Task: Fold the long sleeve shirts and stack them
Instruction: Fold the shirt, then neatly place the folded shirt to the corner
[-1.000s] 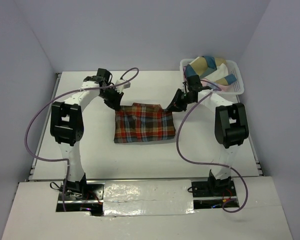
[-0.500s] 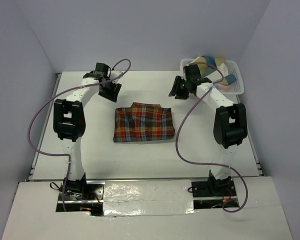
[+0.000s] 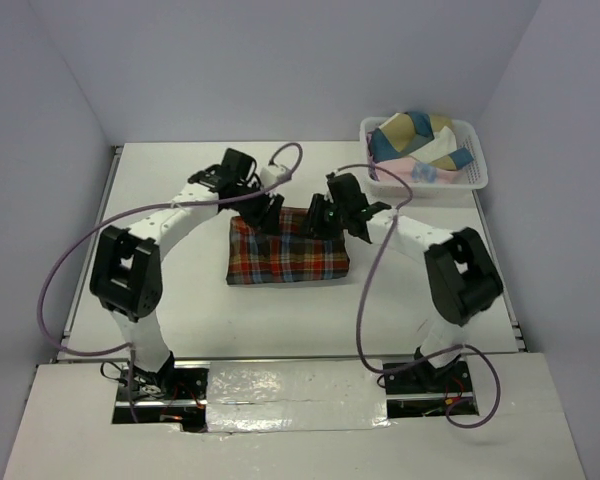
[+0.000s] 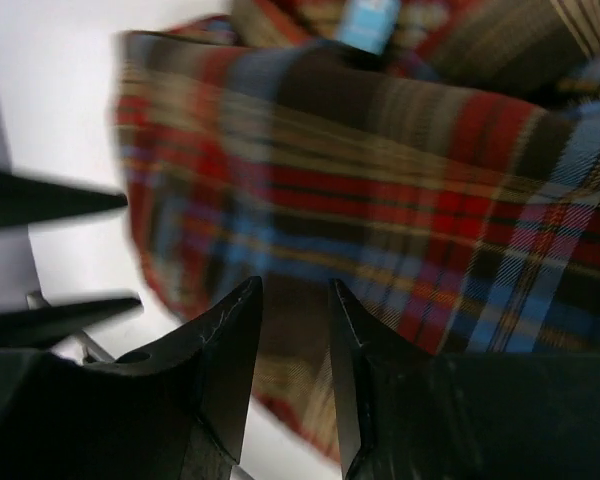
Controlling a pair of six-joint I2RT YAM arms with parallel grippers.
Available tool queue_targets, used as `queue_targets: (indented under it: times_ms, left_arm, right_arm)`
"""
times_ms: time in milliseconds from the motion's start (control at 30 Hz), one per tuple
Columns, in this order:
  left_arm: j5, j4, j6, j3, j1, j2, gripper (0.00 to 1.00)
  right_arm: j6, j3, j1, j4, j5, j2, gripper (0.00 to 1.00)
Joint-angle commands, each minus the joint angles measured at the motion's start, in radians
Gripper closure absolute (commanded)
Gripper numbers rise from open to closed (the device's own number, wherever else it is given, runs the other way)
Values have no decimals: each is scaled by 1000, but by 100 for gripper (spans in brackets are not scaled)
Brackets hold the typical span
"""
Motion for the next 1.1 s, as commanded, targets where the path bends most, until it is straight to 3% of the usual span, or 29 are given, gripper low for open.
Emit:
queue_targets:
  times_ms: [0, 233, 567, 767, 900, 1067]
  left_arm:
    - [71, 39, -62, -59, 6, 90, 43]
    - [-115, 56, -73, 51, 14, 302, 41]
    - [-192, 22, -64, 159, 46, 331, 38]
    - [-172, 50, -50, 185, 8, 184, 36]
    - [-134, -27, -70, 251, -49, 196, 35]
    - [-224, -50, -109, 148, -130, 235, 35]
  right_arm:
    - [138, -19, -21, 164, -39, 89, 60]
    - [200, 88, -86, 94, 83, 261, 62]
    - [137, 211, -124, -46, 177, 317, 61]
    - [16, 239, -121, -98, 218, 134, 57]
    - [-9, 152, -122, -130, 298, -74, 53]
    - [-6, -3, -121, -164, 344, -275, 50]
